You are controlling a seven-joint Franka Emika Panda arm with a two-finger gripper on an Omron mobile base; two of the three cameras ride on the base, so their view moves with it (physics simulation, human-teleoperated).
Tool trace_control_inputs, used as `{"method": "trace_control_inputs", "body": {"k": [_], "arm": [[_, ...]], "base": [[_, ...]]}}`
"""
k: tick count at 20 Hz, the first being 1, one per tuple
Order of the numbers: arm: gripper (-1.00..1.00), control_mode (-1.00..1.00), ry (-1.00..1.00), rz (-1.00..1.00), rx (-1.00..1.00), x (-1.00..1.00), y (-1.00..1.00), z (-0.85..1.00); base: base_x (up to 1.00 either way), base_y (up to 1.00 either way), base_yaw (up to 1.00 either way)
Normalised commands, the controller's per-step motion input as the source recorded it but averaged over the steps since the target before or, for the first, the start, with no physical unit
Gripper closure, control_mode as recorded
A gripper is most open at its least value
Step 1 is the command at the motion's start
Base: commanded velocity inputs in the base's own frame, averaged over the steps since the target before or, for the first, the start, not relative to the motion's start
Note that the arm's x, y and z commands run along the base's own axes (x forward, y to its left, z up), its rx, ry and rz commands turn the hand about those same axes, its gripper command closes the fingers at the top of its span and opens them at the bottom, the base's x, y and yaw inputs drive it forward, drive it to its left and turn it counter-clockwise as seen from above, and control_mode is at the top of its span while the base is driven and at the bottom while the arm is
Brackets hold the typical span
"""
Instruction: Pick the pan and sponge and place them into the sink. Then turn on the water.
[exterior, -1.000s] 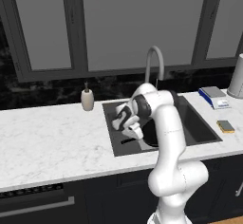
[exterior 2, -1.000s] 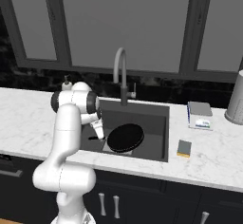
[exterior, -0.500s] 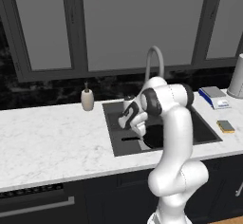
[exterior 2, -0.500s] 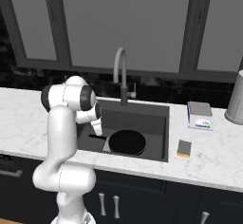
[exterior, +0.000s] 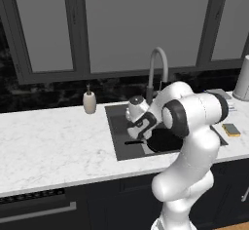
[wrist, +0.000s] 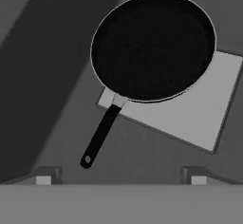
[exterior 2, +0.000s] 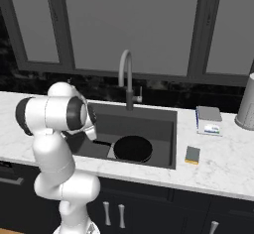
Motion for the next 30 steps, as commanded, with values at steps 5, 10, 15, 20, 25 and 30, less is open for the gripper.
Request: {"method": "trace_control_inputs", "body": {"k": [5,10,15,20,25,30], "arm": [[-1.0,-1.0,0.0,0.0,-0.07,-0.38,0.43,1.0],[-1.0,-1.0,0.04,0.0,-0.05,-0.2,0.33,1.0],[-1.0,-1.0,0.09,0.0,0.0,-0.37,0.08,1.0],[-1.0,-1.0,0.01,0.01,0.03,-0.82,-0.21,0.53],[-1.0,-1.0,0.0,0.1,0.08,-0.84,-0.57,0.13],[-1.0,-1.0,-0.02,0.12,0.12,-0.49,-0.86,0.19]], "base": [[0.0,0.0,0.0],[0.0,0.0,0.0],[0.0,0.0,0.0],[0.0,0.0,0.0],[0.0,0.0,0.0],[0.0,0.0,0.0]]}}
